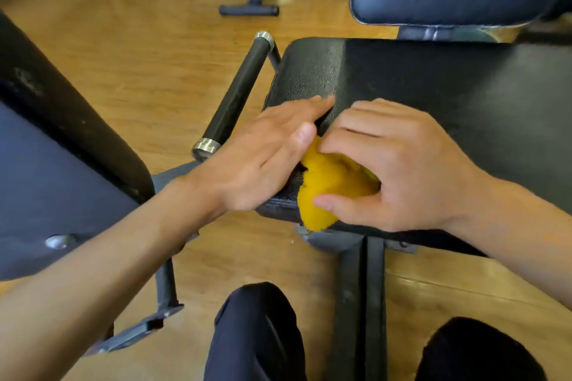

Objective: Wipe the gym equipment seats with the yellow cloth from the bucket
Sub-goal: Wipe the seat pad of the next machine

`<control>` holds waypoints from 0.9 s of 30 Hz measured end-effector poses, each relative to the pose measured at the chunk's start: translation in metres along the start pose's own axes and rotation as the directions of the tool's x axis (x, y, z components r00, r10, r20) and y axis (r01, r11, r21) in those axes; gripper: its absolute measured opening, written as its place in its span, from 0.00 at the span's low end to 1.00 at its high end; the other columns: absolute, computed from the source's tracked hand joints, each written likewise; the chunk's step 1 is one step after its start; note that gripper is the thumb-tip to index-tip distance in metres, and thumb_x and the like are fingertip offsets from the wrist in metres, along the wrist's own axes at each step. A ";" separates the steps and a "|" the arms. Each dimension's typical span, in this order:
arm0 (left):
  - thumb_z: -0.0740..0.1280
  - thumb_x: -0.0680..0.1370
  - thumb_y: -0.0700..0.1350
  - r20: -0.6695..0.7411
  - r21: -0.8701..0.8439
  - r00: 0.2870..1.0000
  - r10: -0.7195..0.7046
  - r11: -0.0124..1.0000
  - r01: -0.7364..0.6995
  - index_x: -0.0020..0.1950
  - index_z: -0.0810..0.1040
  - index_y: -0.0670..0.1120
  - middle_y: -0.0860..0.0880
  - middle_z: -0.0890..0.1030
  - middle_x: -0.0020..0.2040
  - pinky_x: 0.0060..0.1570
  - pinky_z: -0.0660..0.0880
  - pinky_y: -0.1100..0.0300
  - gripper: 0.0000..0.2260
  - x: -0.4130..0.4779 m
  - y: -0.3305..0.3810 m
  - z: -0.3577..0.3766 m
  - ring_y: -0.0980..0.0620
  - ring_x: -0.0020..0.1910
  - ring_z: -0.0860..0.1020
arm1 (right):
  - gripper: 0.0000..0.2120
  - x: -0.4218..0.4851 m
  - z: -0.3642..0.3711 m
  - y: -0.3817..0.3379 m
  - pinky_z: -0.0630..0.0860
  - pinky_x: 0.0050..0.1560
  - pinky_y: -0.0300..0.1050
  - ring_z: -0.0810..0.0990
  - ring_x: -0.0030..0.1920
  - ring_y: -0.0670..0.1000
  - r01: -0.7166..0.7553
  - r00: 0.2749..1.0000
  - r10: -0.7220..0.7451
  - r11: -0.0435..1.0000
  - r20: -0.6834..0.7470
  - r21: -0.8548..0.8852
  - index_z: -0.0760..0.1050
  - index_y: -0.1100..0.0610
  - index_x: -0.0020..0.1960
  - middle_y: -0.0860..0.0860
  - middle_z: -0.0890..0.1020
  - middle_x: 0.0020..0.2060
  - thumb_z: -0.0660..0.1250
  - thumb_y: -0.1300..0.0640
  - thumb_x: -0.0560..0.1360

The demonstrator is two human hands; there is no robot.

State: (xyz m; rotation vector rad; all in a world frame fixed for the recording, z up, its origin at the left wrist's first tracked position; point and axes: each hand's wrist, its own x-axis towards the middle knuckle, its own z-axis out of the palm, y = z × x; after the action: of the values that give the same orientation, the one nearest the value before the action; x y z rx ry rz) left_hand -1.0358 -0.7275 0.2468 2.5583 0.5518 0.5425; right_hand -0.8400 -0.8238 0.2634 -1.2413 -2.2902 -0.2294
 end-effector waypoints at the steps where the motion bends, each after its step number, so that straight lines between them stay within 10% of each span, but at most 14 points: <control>1: 0.39 0.84 0.64 -0.006 0.005 1.000 0.013 1.000 -0.013 0.81 0.64 0.44 0.48 0.68 0.79 0.77 0.60 0.47 0.35 -0.001 0.001 0.002 0.52 0.80 0.62 | 0.24 0.000 -0.001 -0.003 0.73 0.49 0.46 0.75 0.46 0.53 -0.003 1.000 0.003 1.000 0.030 -0.023 0.81 0.59 0.52 0.52 0.80 0.45 0.64 0.37 0.77; 7: 0.50 0.86 0.44 -0.028 0.016 0.997 0.074 0.997 -0.074 0.72 0.74 0.57 0.60 0.69 0.75 0.77 0.60 0.45 0.20 0.008 -0.016 0.004 0.58 0.76 0.65 | 0.35 -0.024 0.005 -0.035 0.78 0.56 0.49 0.71 0.67 0.48 -0.215 0.957 0.253 0.949 0.146 -0.232 0.61 0.53 0.77 0.49 0.73 0.71 0.47 0.33 0.79; 13: 0.55 0.77 0.44 0.010 0.066 0.998 0.062 0.996 -0.062 0.73 0.75 0.42 0.49 0.72 0.75 0.76 0.59 0.56 0.25 0.000 -0.007 0.002 0.52 0.74 0.67 | 0.27 -0.074 0.004 -0.051 0.67 0.72 0.51 0.72 0.71 0.56 -0.037 0.994 0.076 0.900 0.074 -0.434 0.66 0.60 0.76 0.56 0.72 0.73 0.58 0.47 0.82; 27: 0.63 0.72 0.36 -0.034 -0.298 0.999 0.008 0.954 -0.018 0.65 0.82 0.44 0.51 0.79 0.69 0.77 0.61 0.57 0.22 0.001 -0.014 0.007 0.56 0.74 0.70 | 0.20 -0.109 0.006 -0.051 0.75 0.66 0.60 0.70 0.73 0.61 0.112 0.994 -0.088 0.789 0.069 -0.604 0.67 0.64 0.75 0.60 0.70 0.74 0.57 0.68 0.84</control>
State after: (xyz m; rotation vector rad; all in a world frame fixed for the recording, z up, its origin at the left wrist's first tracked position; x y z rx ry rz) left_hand -1.0357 -0.7184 0.2342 2.2711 0.4272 0.6219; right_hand -0.8352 -0.9302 0.2067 -1.4178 -2.3984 -1.0658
